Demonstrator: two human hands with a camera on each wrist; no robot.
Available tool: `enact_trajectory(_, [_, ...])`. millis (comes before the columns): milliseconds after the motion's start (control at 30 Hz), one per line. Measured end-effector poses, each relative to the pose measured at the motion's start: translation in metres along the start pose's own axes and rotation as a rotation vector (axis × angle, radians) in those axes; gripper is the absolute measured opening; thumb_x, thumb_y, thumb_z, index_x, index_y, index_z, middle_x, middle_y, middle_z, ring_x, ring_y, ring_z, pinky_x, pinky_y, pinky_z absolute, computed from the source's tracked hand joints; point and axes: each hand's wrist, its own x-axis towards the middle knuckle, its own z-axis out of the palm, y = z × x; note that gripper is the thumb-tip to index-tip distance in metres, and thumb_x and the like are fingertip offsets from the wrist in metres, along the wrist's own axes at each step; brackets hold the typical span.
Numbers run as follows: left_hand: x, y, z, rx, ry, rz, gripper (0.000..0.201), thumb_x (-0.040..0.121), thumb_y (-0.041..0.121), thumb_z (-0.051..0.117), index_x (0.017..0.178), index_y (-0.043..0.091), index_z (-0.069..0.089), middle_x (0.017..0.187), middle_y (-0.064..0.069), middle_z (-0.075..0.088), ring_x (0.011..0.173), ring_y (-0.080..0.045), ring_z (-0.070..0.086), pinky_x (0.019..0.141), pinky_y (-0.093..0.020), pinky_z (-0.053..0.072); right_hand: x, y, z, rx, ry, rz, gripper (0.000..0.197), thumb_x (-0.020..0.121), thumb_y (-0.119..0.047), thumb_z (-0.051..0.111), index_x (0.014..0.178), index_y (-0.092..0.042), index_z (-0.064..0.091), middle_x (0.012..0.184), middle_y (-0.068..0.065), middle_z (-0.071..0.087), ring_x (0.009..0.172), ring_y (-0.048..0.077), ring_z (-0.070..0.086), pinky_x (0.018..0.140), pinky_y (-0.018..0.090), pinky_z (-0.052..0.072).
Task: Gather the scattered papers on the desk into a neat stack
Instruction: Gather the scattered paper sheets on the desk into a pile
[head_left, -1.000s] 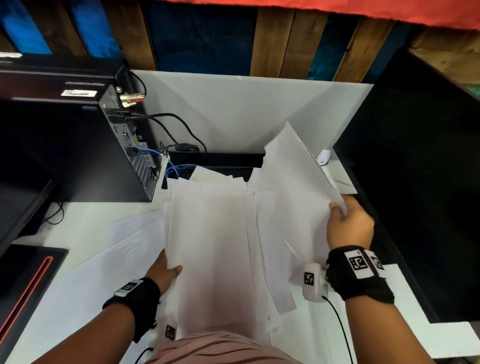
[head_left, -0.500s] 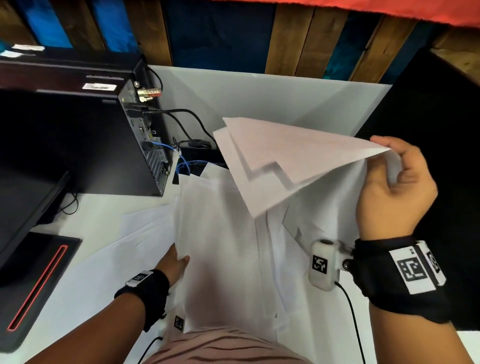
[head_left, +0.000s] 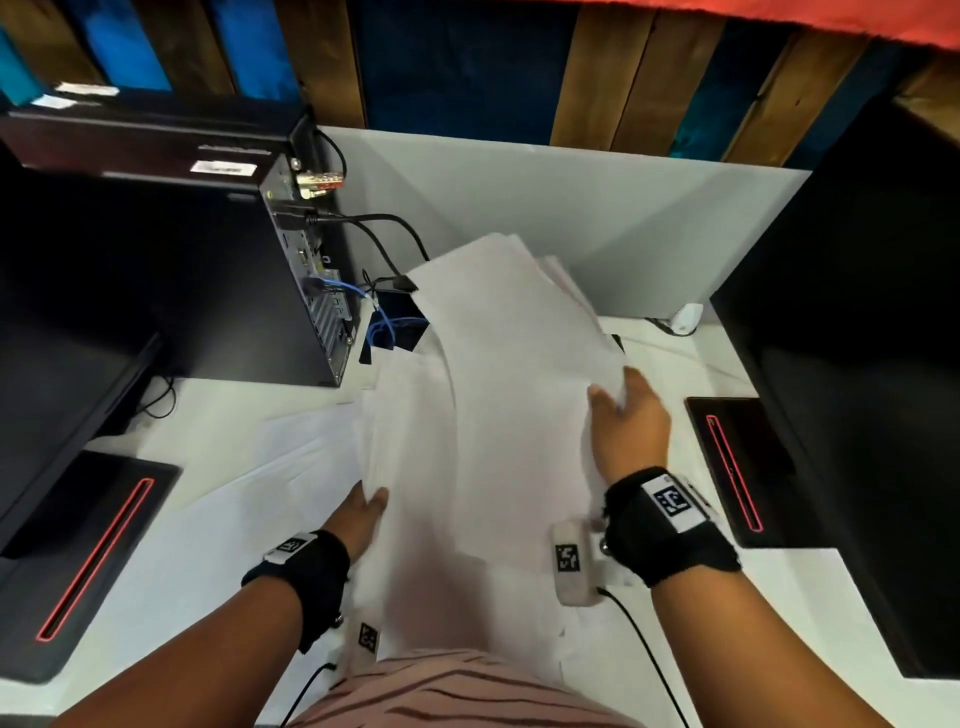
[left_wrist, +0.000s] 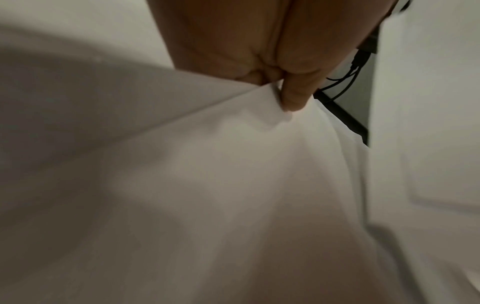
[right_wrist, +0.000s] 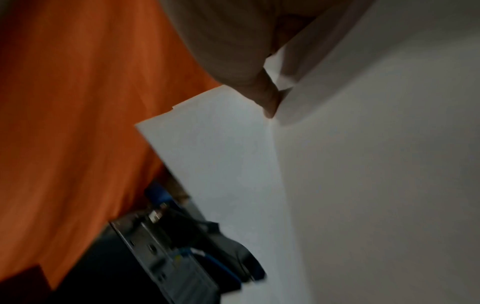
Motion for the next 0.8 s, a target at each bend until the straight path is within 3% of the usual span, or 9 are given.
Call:
enact_trajectory(100, [0.0,0.002,0.003,-0.012,0.015,0.003,0.068,0.098,0.045,0.038,0.15,0.007,0.016,0.156,-0.009,0.023,0.145,-0.023,0.022,0.116,-0.031,0.016,-0.006,0.039,0.025,-0.127,-0.187,0.149,0.03,0.093,-0.012,0.054,0.122,-0.002,0.055,0.12,0.018,0.063,0.11,0.028,0.059,0.084,0.019,0.039])
enact_trajectory(200, [-0.002,0.001,0.003,-0.057,-0.023,0.023,0.082,0.088,0.058,0.048,0.149,0.011,0.021,0.151,-0.004,0.033,0.14,-0.022,0.032,0.111,-0.028,0.024,-0.015,0.069,0.042,-0.243,-0.386,0.257,0.04,0.096,-0.011,0.048,0.135,-0.003,0.044,0.134,0.018,0.054,0.122,0.028,0.053,0.096,0.025,0.039])
enact_trajectory(300, [-0.002,-0.001,0.001,-0.073,-0.034,0.049,0.074,0.088,0.049,0.056,0.146,0.013,0.028,0.145,-0.004,0.043,0.133,-0.023,0.043,0.108,-0.028,0.031,-0.027,0.083,0.053,-0.274,-0.579,0.362,0.05,0.101,-0.014,0.039,0.148,-0.007,0.024,0.153,0.011,0.031,0.139,0.024,0.033,0.111,0.024,0.024])
enact_trajectory(400, [0.002,-0.007,-0.002,-0.035,-0.049,0.09,0.105,0.06,0.074,0.065,0.143,0.019,0.034,0.138,-0.004,0.053,0.125,-0.022,0.051,0.11,-0.04,0.037,-0.033,0.092,0.064,-0.277,-0.715,0.404,0.053,0.103,-0.02,0.034,0.151,-0.009,0.014,0.159,0.007,0.015,0.145,0.021,0.02,0.116,0.026,0.014])
enact_trajectory(433, [0.001,-0.005,-0.002,-0.021,-0.051,0.084,0.103,0.06,0.072,0.068,0.142,0.019,0.035,0.136,-0.005,0.055,0.123,-0.023,0.053,0.109,-0.042,0.039,-0.034,0.093,0.066,-0.272,-0.72,0.414,0.053,0.103,-0.02,0.034,0.151,-0.009,0.013,0.159,0.007,0.014,0.145,0.021,0.019,0.117,0.027,0.014])
enact_trajectory(567, [-0.006,-0.001,0.0,0.044,-0.029,0.075,0.065,0.085,0.024,0.069,0.14,0.011,0.037,0.134,-0.008,0.055,0.122,-0.025,0.052,0.108,-0.036,0.038,-0.039,0.097,0.073,-0.333,-0.821,0.378,0.055,0.103,-0.024,0.032,0.151,-0.009,0.011,0.158,0.007,0.016,0.145,0.022,0.019,0.116,0.027,0.015])
enact_trajectory(633, [-0.006,-0.001,0.0,0.064,0.002,0.077,0.058,0.086,0.016,0.067,0.136,0.009,0.04,0.129,-0.006,0.055,0.115,-0.022,0.053,0.1,-0.028,0.038,-0.037,0.103,0.073,-0.268,-0.751,0.342,0.049,0.101,-0.025,0.041,0.145,-0.008,0.031,0.145,0.007,0.041,0.137,0.026,0.036,0.108,0.028,0.031])
enact_trajectory(700, [-0.003,-0.003,0.001,0.041,0.024,0.078,0.054,0.085,0.01,0.067,0.134,0.008,0.042,0.127,-0.008,0.057,0.109,-0.022,0.055,0.096,-0.028,0.039,-0.028,0.112,0.065,-0.182,-0.466,0.354,0.029,0.096,-0.02,0.048,0.123,-0.014,0.053,0.119,0.009,0.061,0.115,0.031,0.056,0.087,0.027,0.044])
enact_trajectory(800, [0.0,-0.006,0.001,0.012,0.028,0.08,0.057,0.084,0.007,0.068,0.135,0.006,0.043,0.128,-0.015,0.058,0.113,-0.028,0.057,0.1,-0.035,0.043,-0.007,0.13,0.041,-0.411,-0.163,0.512,0.03,0.094,-0.032,0.051,0.12,-0.019,0.052,0.124,0.011,0.054,0.118,0.032,0.048,0.095,0.041,0.042])
